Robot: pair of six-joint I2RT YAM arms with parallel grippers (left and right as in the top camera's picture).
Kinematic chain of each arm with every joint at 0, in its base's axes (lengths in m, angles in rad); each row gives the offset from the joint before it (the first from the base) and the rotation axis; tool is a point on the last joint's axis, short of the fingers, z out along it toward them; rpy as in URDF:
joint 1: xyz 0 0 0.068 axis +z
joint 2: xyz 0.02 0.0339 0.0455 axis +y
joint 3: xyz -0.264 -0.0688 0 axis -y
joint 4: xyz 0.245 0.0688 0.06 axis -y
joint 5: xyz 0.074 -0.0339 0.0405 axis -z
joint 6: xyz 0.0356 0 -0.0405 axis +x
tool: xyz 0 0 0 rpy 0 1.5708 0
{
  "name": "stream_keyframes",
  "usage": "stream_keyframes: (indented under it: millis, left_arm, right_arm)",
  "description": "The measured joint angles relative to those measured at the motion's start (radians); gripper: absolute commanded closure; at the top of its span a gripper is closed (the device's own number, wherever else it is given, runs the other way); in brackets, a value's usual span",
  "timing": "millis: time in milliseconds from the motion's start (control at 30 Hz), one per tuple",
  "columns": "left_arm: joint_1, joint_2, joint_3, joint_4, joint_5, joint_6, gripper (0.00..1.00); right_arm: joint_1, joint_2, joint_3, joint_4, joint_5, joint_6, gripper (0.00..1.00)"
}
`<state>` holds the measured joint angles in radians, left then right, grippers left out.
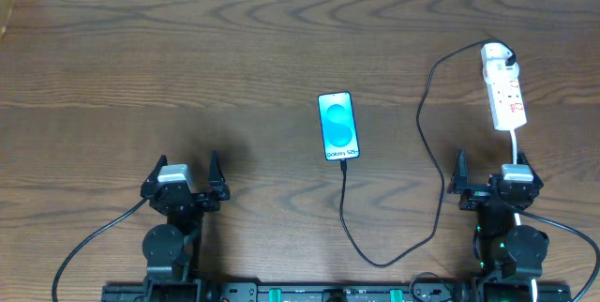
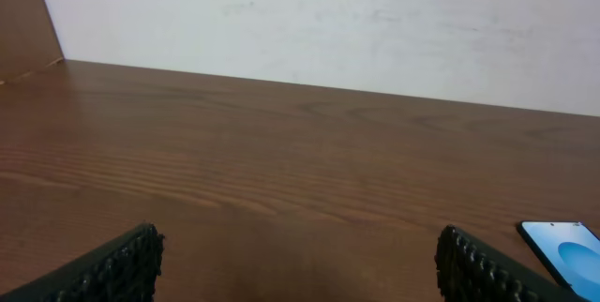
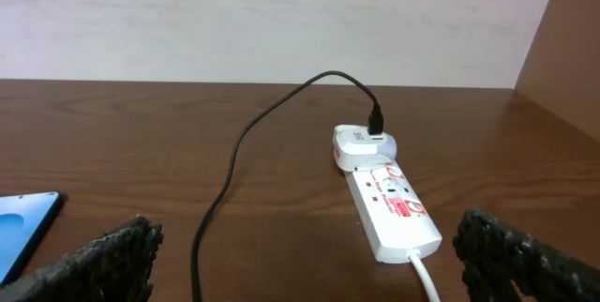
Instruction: Plug charger to phone and switch on socket
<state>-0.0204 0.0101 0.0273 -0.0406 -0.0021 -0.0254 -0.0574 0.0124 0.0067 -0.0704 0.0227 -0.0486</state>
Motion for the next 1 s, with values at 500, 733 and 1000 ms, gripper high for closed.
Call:
stream_keyframes:
  millis: [500,733,1000]
  left_arm:
    - [0.0,0.0,0.0,0.0,0.0,0.0,0.07]
    - [0.0,0.0,0.0,0.0,0.0,0.0,0.07]
    - [0.0,0.0,0.0,0.0,0.0,0.0,0.07]
  right_arm:
    - [0.097,0.0,0.0,0.011,0.106,0.016,0.01]
    - [0.097,0.0,0.0,0.011,0.106,0.019,0.01]
    - [0.097,0.0,0.0,0.011,0.106,0.019,0.01]
